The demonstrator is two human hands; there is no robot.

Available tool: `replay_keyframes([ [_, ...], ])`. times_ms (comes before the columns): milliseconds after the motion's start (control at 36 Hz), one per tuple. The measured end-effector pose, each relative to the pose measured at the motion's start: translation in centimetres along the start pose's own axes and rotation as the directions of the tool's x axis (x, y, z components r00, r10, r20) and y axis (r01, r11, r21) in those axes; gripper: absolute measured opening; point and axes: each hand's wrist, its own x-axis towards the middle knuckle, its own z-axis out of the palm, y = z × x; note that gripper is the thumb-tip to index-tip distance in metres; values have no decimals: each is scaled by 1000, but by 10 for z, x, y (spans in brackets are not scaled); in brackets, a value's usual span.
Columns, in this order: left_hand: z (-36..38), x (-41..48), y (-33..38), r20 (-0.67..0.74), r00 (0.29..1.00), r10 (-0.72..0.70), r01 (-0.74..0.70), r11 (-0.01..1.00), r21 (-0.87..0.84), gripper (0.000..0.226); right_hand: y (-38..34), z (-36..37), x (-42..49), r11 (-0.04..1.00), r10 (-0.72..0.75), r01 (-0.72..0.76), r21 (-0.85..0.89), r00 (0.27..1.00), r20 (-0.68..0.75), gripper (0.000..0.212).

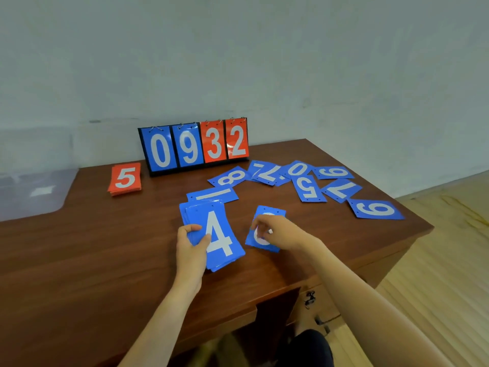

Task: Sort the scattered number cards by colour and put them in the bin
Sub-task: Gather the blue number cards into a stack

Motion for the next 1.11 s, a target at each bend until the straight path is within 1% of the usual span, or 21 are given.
replay_keyframes([
  [56, -4, -1, 1, -6, 1000, -5, 5, 1000, -1, 21, -2, 5, 0, 999, 42, -43, -18, 997, -66, 33],
  [139, -8, -3, 2, -13, 1000, -8, 8, 1000, 7, 21, -4, 18, 0, 974, 85, -100, -204, 993, -78, 40],
  [194, -9, -4, 1, -11, 1000, -5, 5, 1000, 7, 20, -4, 27, 0, 946, 119, -143, -290, 988, -98, 41],
  [306, -9, -10, 2, 0, 1000, 6, -6, 1000, -5, 20, -1, 35, -2, 938, 140, -213, -274, 955, -263, 36],
  [361, -9, -12, 2, 8, 1000, 6, -6, 1000, -5, 20, 0, 34, -2, 921, 222, -307, -240, 920, -323, 42],
  [417, -8, -14, 1, 15, 1000, 3, -3, 1000, -6, 20, 1, 31, -1, 895, 313, -394, -209, 888, -336, 52],
  [444, -8, -15, 0, 18, 1000, 1, -1, 1000, -5, 20, 1, 29, 0, 886, 363, -433, -165, 869, -336, 61],
  [500, -7, -17, 0, 24, 1000, 1, 0, 1000, -3, 20, -1, 22, 1, 851, 474, -519, -79, 824, -309, 84],
  [556, -6, -20, 0, 30, 1000, -4, 4, 1000, -1, 20, -3, 12, 0, 808, 552, -584, -77, 796, -249, 99],
  [583, -5, -21, -1, 31, 1000, -6, 6, 1000, -1, 20, -3, 8, -1, 792, 573, -602, -98, 790, -218, 101],
  [667, -4, -24, -1, 35, 999, -11, 11, 1000, -6, 20, 3, -1, -4, 768, 602, -620, -159, 784, -150, 96],
  [778, -3, -28, -2, 48, 998, -30, 31, 999, -19, 21, 9, -7, -7, 757, 619, -628, -181, 778, -109, 92],
  [806, -2, -29, -2, 49, 998, -33, 34, 999, -18, 21, 8, -8, -10, 760, 615, -623, -184, 781, -105, 85],
  [833, -2, -29, -3, 48, 998, -35, 36, 999, -14, 22, 8, -7, -12, 773, 600, -609, -177, 793, -104, 72],
  [861, -1, -30, -3, 48, 998, -36, 36, 999, -6, 22, 10, -6, -14, 796, 574, -586, -154, 810, -119, 54],
  [917, 2, -31, -4, 58, 998, -37, 37, 999, 7, 23, 17, 0, -19, 857, 489, -512, -53, 842, -228, 22],
  [944, 3, -32, -4, 66, 997, -37, 37, 999, 8, 22, 22, 3, -22, 886, 448, -463, 23, 841, -304, 14],
  [1000, 6, -33, -5, 78, 996, -35, 34, 999, 8, 22, 25, 6, -32, 920, 387, -308, 243, 810, -441, 10],
  [1028, 9, -34, -6, 84, 996, -34, 33, 999, 11, 22, 22, 6, -39, 907, 377, -203, 369, 784, -494, 15],
  [1083, 14, -34, -7, 97, 995, -34, 33, 999, 14, 22, 14, 4, -54, 817, 393, -9, 576, 739, -547, 28],
  [1111, 17, -34, -7, 103, 994, -35, 34, 999, 15, 22, 10, 2, -60, 759, 401, 66, 648, 737, -544, 32],
])
